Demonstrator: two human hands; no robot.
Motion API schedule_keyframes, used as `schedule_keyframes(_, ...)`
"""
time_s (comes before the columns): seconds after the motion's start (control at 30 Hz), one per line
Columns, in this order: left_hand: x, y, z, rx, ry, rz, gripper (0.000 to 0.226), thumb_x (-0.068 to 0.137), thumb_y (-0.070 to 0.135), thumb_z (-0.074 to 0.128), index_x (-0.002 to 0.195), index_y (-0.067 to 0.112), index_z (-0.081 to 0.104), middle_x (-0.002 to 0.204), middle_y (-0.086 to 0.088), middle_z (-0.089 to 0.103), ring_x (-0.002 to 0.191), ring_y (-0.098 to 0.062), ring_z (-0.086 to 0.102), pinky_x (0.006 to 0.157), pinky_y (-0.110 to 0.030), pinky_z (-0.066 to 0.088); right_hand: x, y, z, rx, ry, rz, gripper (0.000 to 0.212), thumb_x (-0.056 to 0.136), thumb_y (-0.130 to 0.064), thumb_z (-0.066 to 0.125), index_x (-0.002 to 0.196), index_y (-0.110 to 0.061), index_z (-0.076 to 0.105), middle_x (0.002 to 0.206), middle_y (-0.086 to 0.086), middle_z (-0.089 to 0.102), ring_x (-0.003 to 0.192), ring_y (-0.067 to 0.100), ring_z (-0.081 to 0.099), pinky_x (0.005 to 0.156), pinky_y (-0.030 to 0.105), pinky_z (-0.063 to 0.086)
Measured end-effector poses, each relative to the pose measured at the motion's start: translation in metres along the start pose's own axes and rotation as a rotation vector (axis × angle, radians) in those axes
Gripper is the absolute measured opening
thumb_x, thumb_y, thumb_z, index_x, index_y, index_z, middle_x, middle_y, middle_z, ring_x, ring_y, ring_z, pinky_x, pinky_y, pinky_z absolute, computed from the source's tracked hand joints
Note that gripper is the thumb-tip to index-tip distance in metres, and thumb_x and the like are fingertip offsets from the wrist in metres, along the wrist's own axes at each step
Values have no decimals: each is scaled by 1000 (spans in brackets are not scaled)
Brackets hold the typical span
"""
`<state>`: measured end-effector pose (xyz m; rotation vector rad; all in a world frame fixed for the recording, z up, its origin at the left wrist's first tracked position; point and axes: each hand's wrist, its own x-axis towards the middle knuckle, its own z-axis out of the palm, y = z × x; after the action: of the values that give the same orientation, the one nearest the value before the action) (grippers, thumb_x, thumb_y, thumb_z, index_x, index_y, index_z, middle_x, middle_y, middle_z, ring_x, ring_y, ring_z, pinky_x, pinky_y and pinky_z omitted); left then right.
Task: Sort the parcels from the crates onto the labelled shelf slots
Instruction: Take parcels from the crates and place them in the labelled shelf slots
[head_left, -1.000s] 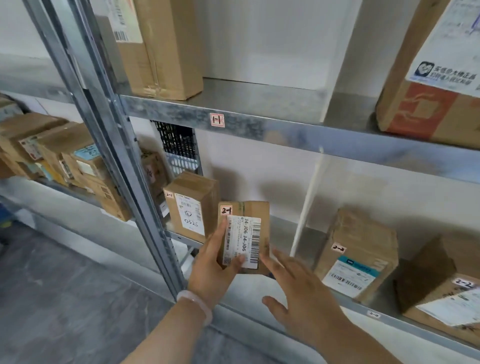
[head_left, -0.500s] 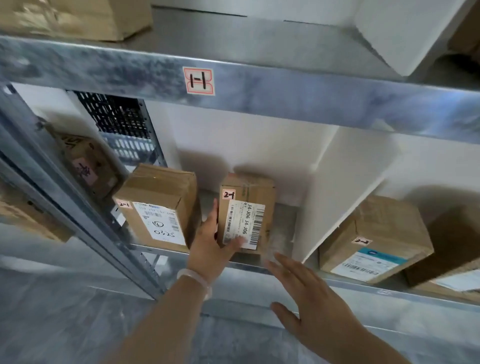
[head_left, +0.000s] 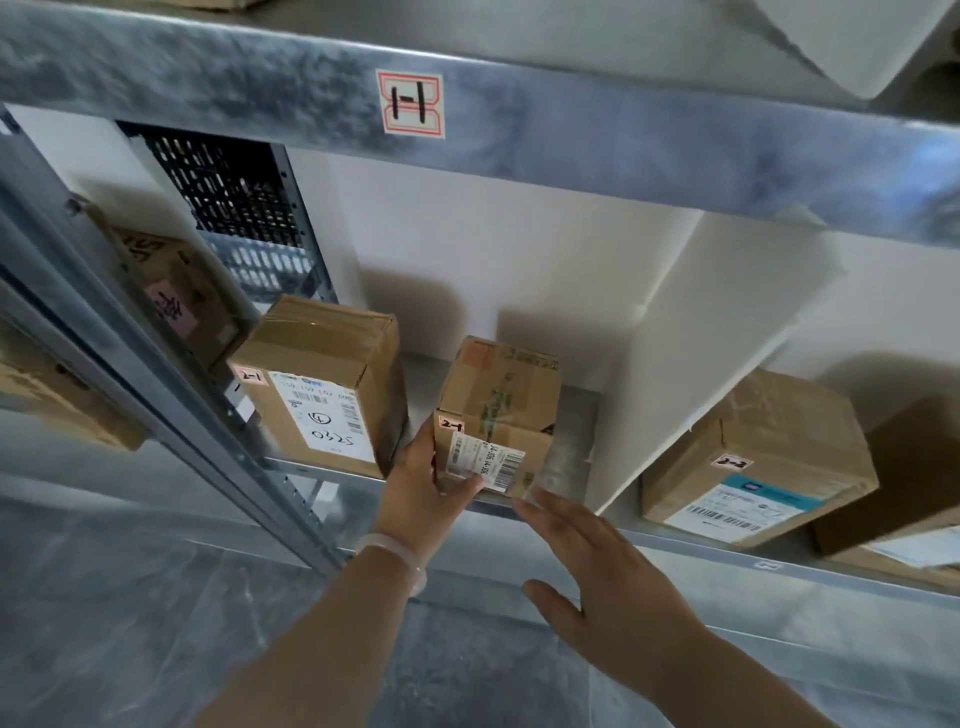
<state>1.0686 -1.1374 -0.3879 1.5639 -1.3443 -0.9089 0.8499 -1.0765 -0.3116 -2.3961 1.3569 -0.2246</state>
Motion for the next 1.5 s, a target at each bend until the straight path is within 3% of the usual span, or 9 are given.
schedule_keyframes(0.13,-27,13,-11,149,85,13,79,76,44,76,143,46,34,132,18,57,115,2,58,90,-10,46,2,-6,-6,11,0,-87,64,89,-56,41,148,-48,15,156,-20,21,139,3,24,111,17,22)
schedule_keyframes(0.27,-77,27,-28,313,287,11,87,79,34,81,150,38,31,140,0,53,126,-7,43,103,-30,39,6,-17,-8,37,16,-239,67,90,-57,41,144,-54,1,157,-24,9,143,2,13,111,23,18)
schedule_keyframes(0.33,-107,40,-38,419,434,58,86,74,27,85,146,33,39,132,-6,59,118,-5,45,99,-33,40,7,-28,-10,52,11,-323,66,90,-58,42,145,-52,6,157,-24,10,144,3,11,110,24,15)
schedule_keyframes(0.43,-159,67,-49,594,619,84,80,69,26,89,140,19,51,133,-9,61,120,-28,57,101,-45,47,1,-48,-15,74,-6,-463,67,89,-55,49,149,-41,22,158,-11,21,145,11,18,115,33,25)
schedule_keyframes(0.8,-413,139,-70,1053,951,-287,65,80,50,64,135,15,60,139,-9,58,127,-32,56,101,-50,48,-96,-175,4,134,-156,-1064,78,90,-57,51,152,-40,7,160,-11,5,147,9,3,119,27,7)
schedule_keyframes(0.93,-508,158,-71,1094,1102,-418,62,81,45,70,134,12,61,137,-9,59,127,-34,55,102,-54,46,-149,-227,16,142,-189,-1264,78,91,-58,47,152,-39,2,160,-14,-4,147,8,-4,117,23,-4)
schedule_keyframes(1.13,-641,184,-54,1129,1261,-610,66,80,46,75,137,18,58,142,-4,55,132,-29,50,107,-49,42,-256,-302,30,251,-230,-1486,75,88,-56,52,151,-37,17,159,-14,14,145,5,5,113,21,8)
schedule_keyframes(1.3,-769,196,-35,1130,1354,-768,63,85,53,65,140,23,55,146,-2,51,135,-27,47,110,-49,40,-365,-355,57,294,-280,-1594,74,89,-59,49,150,-43,11,156,-19,15,138,-11,-5,102,4,-13)
schedule_keyframes(1.5,-913,200,-23,1058,1439,-881,65,87,52,66,145,28,49,152,1,44,141,-23,39,114,-47,36,-498,-410,88,351,-365,-1701,72,89,-60,48,149,-45,10,157,-19,15,138,-11,-5,111,15,-2)
